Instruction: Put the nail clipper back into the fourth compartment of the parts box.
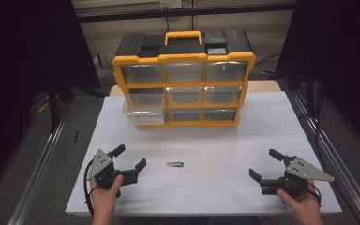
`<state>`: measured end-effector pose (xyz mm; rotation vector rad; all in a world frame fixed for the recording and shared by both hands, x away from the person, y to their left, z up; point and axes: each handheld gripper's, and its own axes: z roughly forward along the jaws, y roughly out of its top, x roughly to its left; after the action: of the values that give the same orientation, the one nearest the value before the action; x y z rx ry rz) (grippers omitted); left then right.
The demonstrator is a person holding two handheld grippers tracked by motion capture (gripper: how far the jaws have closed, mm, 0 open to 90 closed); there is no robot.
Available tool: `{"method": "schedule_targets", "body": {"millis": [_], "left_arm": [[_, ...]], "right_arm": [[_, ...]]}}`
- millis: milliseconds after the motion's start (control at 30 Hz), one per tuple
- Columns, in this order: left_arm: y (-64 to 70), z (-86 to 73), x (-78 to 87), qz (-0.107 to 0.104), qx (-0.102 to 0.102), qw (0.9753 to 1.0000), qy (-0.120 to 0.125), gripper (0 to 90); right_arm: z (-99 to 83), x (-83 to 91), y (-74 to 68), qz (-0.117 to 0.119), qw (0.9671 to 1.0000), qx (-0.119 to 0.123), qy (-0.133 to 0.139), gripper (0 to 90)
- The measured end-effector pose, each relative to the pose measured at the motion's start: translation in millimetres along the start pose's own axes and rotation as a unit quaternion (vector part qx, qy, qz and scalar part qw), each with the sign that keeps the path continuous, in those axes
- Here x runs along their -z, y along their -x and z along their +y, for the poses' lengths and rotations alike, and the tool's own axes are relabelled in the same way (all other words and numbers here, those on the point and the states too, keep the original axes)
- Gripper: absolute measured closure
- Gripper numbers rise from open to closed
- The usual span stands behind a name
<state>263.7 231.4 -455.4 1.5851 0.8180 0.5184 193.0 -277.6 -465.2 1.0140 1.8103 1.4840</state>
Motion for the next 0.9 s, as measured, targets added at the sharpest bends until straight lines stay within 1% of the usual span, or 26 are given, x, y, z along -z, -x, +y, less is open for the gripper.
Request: {"method": "schedule_targets", "body": {"millis": [133, 200, 233, 333, 400, 467, 500, 567, 667, 733, 833, 867, 900], "left_arm": [[-0.3, 0.3, -0.3, 0.0, -0.003, 1.0, -0.001, 2.1], [0.6, 0.5, -1.1, 0.006, 0.0, 1.0, 0.001, 2.2], [0.3, 0.5, -1.2, 0.002, -0.002, 1.0, -0.002, 2.2], [0.5, 0.3, -2.9, 0.003, -0.007, 1.0, -0.006, 2.2], [1.5, 0.1, -4.7, 0.001, -0.004, 1.0, -0.005, 2.3], [2.2, 0.2, -5.7, 0.003, -0.006, 0.9999, -0.008, 2.3], [2.5, -0.1, -7.6, -0.003, -0.005, 1.0, -0.008, 2.3], [3.8, 0.1, -9.7, -0.001, -0.005, 0.9999, -0.01, 2.2], [4.8, -0.1, -13.5, -0.009, -0.013, 0.9998, -0.013, 2.2], [6.0, -0.1, -14.8, -0.008, -0.01, 0.9998, -0.014, 2.2], [8.7, 1.5, -19.0, -0.01, -0.014, 0.9997, -0.014, 2.2], [8.7, 1.5, -19.0, -0.01, -0.014, 0.9997, -0.014, 2.2], [9.9, 2.0, -20.5, -0.009, -0.01, 0.9998, -0.012, 2.2]], "right_arm": [[-0.2, -0.3, -0.4, 0.004, 1.0, 0.002, -0.004, 0.4], [-0.1, -0.2, -0.5, 0.004, 1.0, 0.002, -0.004, 0.3], [-0.1, -0.1, -0.5, 0.005, 1.0, 0.002, -0.004, 0.3], [-0.2, -0.2, -0.3, 0.005, 1.0, 0.003, -0.004, 0.3], [-0.3, -0.6, -0.2, 0.005, 1.0, 0.002, -0.005, 0.3], [-0.5, -1.4, -0.5, 0.005, 1.0, 0.001, -0.004, 0.4], [-0.4, -1.5, -0.6, 0.006, 1.0, 0.002, -0.004, 0.3], [-0.5, -1.6, -0.8, 0.006, 1.0, 0.004, -0.006, 0.3], [-0.5, -0.8, -1.7, 0.008, 0.9999, 0.001, -0.008, 0.3], [-0.3, 0.0, -1.6, 0.008, 0.9999, 0.004, -0.006, 0.3], [-0.3, -0.1, -1.4, 0.008, 0.9999, 0.005, -0.007, 0.3], [-0.4, -0.1, -1.6, 0.008, 0.9999, 0.002, -0.008, 0.3], [-0.7, -0.7, -1.2, 0.009, 0.9999, 0.002, -0.008, 0.3]]}}
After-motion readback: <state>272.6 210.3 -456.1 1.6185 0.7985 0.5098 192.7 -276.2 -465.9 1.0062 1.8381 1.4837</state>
